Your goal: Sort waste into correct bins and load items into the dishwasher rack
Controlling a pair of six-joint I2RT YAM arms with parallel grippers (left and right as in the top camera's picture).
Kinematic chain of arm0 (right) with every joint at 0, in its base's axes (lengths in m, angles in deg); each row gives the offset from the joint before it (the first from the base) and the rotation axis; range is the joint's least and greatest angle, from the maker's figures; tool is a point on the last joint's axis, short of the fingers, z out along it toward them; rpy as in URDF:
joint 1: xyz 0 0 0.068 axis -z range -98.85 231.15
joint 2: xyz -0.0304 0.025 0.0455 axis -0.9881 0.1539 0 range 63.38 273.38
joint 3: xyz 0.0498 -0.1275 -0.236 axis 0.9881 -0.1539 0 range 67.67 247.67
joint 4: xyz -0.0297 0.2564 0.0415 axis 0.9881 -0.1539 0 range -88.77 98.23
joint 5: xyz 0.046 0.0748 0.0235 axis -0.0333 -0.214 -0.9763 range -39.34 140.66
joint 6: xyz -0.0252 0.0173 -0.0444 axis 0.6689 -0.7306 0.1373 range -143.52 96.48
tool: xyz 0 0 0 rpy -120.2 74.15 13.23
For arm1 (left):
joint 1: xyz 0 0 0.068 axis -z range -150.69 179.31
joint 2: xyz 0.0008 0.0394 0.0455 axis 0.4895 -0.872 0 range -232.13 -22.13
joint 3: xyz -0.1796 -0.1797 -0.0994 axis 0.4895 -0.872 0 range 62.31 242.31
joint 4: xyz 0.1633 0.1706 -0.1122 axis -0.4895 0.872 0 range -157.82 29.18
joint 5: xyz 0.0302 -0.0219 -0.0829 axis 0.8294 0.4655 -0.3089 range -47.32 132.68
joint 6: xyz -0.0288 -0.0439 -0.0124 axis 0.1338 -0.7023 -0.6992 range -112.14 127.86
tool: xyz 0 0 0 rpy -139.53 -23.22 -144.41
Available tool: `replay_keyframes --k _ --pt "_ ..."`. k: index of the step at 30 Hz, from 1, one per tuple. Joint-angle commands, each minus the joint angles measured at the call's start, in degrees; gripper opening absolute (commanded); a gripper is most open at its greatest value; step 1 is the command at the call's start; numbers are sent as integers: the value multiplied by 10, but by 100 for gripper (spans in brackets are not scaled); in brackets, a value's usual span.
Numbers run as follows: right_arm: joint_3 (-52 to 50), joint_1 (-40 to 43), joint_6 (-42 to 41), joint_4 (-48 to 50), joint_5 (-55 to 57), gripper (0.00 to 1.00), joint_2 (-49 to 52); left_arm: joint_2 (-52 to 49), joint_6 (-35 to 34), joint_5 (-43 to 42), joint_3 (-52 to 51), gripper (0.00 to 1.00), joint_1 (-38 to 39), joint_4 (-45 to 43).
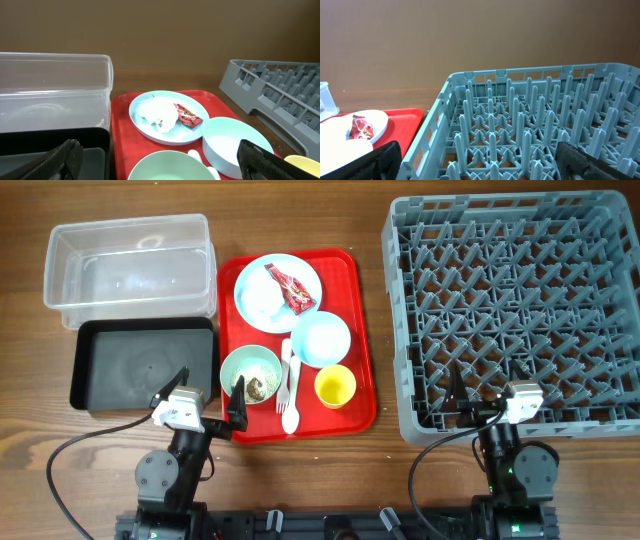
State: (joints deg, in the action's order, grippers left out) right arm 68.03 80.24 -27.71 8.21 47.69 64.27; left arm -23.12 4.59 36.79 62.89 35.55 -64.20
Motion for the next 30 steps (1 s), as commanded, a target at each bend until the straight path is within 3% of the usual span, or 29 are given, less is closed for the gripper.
replay_keyframes --k 1,19,30 --pt "0 2 8 1 -7 100 -5 6 9 -9 -2 100 -4 2" --pt "0 2 8 1 -7 100 -3 6 9 -9 -2 100 -4 2" --pt "1 2 -35 0 -10 100 -3 6 9 -9 -2 100 -4 -15"
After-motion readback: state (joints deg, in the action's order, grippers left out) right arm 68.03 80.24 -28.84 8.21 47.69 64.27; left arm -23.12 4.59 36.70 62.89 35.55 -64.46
